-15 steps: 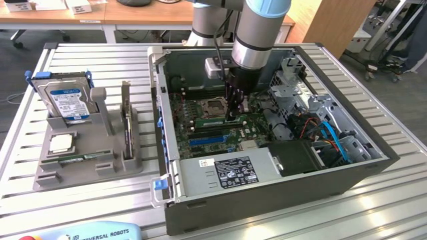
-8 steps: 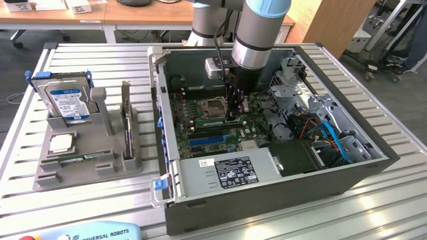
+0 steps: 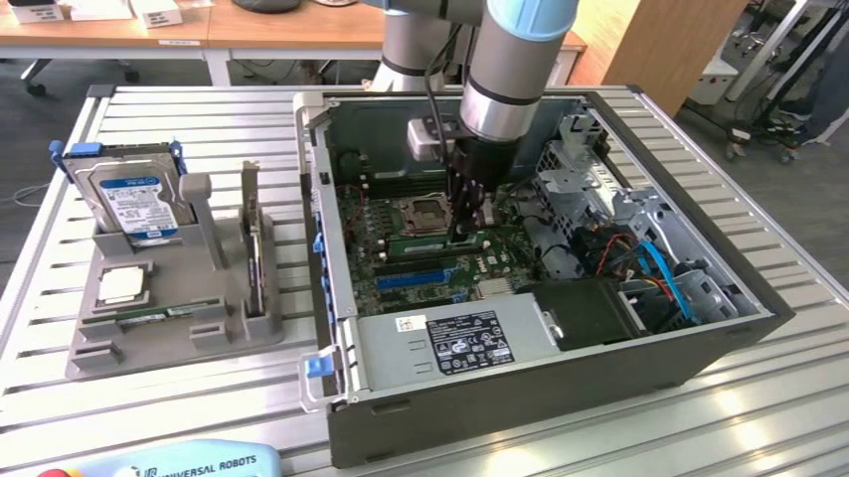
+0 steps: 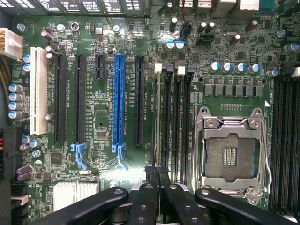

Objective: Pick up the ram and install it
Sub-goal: 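Insert the ram into the slot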

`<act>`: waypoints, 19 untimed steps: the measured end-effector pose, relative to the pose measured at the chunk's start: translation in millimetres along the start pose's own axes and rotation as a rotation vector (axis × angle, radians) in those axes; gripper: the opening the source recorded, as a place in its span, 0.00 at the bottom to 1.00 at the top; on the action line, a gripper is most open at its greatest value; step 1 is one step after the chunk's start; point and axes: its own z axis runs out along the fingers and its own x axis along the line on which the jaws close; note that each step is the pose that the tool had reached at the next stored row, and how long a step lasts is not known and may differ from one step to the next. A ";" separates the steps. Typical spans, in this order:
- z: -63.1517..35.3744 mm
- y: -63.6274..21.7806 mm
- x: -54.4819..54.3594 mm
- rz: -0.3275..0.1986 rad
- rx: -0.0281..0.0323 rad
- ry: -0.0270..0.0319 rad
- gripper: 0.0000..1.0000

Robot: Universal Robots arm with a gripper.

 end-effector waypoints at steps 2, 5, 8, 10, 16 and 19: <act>0.3 0.0 0.0 0.000 -0.0001 0.0001 0.11; 0.4 0.0 0.0 0.000 -0.0001 0.0001 0.11; 0.5 -0.1 -0.1 0.000 0.0002 -0.0002 0.18; 0.5 -0.1 -0.1 0.000 0.0001 -0.0001 0.18; -0.5 0.0 0.0 0.000 -0.0001 0.0001 0.25; -4.3 0.1 0.1 0.000 0.0000 0.0000 0.25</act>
